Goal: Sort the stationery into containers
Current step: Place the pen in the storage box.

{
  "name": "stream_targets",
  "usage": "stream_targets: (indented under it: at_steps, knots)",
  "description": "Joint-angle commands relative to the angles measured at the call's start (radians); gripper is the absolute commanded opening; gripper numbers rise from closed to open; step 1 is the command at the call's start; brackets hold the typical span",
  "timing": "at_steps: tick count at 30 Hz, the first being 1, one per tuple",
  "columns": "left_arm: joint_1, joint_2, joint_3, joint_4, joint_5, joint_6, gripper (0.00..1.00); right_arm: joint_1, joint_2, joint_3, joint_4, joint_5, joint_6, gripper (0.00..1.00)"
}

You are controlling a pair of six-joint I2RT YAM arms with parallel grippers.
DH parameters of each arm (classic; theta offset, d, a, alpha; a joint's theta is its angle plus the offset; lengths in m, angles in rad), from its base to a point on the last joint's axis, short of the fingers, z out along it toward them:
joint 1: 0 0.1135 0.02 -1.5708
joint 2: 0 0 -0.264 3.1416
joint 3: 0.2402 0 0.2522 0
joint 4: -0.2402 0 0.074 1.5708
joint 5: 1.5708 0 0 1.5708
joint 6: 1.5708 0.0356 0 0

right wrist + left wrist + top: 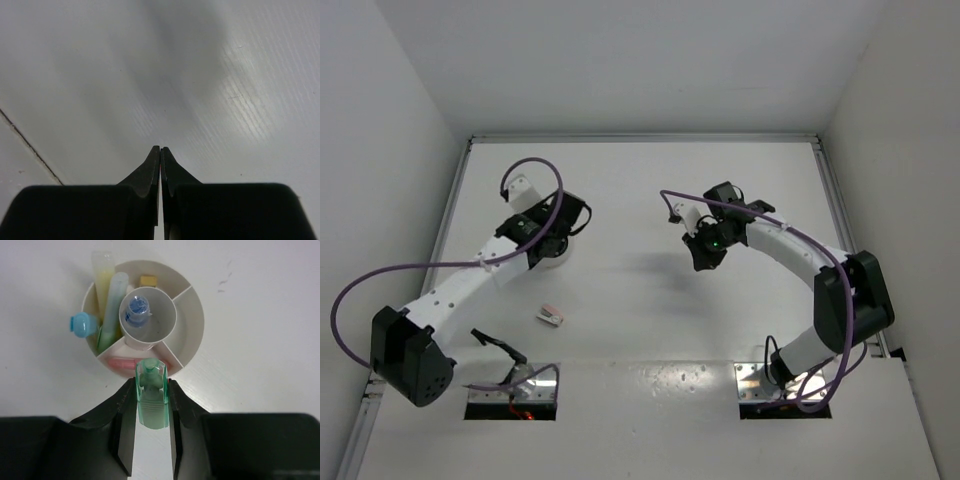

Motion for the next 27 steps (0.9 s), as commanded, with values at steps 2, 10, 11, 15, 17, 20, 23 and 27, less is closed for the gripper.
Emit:
stream_targets:
  at_steps: [2, 10, 11, 15, 17, 20, 23, 27]
  knots:
    - [-0.108, 0.025, 0.057, -0.124, -0.335, -0.252, 0.0, -0.005, 0.019, -0.001, 0.026, -0.006, 0.01, 0.0]
    - [-0.28, 0.278, 0.223, -0.501, -0.655, -0.578, 0.0, -0.005, 0.019, -0.001, 0.026, -0.006, 0.01, 0.0]
    - [-0.28, 0.312, 0.232, -0.531, -0.678, -0.579, 0.0, -0.005, 0.019, -0.001, 0.026, -0.006, 0.01, 0.0]
    - [-0.269, 0.36, 0.212, -0.531, -0.692, -0.614, 0.0, -0.005, 0.028, -0.001, 0.017, -0.006, 0.01, 0.0]
    - [-0.245, 0.378, 0.212, -0.531, -0.702, -0.625, 0.0, -0.005, 0.037, -0.001, 0.017, -0.006, 0.01, 0.0]
    - [-0.222, 0.405, 0.203, -0.531, -0.711, -0.625, 0.0, -0.005, 0.037, -0.001, 0.017, -0.006, 0.01, 0.0]
    - [-0.2, 0.416, 0.203, -0.531, -0.722, -0.634, 0.0, -0.005, 0.037, -0.001, 0.017, -0.006, 0.01, 0.0]
    - [-0.191, 0.482, 0.203, -0.531, -0.731, -0.646, 0.0, -0.005, 0.037, -0.001, 0.017, -0.006, 0.01, 0.0]
